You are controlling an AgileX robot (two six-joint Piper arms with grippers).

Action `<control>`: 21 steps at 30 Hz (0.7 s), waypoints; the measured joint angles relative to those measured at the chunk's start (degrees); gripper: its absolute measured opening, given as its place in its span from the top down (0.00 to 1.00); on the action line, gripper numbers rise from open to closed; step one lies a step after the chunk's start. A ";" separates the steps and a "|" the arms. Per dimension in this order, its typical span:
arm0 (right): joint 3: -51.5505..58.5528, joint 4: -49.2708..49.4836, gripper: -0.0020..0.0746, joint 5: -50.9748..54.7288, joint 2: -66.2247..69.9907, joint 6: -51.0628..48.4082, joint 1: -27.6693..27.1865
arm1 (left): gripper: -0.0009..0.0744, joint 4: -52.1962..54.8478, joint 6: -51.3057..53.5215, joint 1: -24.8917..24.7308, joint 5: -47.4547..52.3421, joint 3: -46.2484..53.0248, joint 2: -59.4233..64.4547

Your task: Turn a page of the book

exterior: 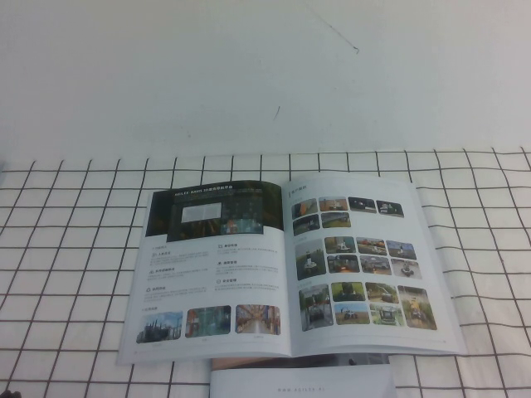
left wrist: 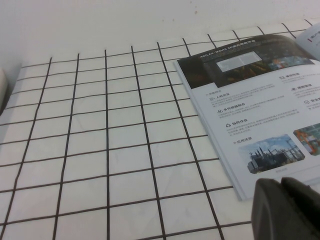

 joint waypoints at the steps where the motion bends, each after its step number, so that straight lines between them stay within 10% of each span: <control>1: 1.25 -1.24 0.98 -1.62 0.00 2.82 -0.60 | 0.99 0.00 0.00 0.00 0.00 0.00 -0.09; 21: 6.04 -2.81 0.98 4.52 0.00 9.50 -1.43 | 0.99 0.00 0.00 0.00 0.00 0.00 -0.09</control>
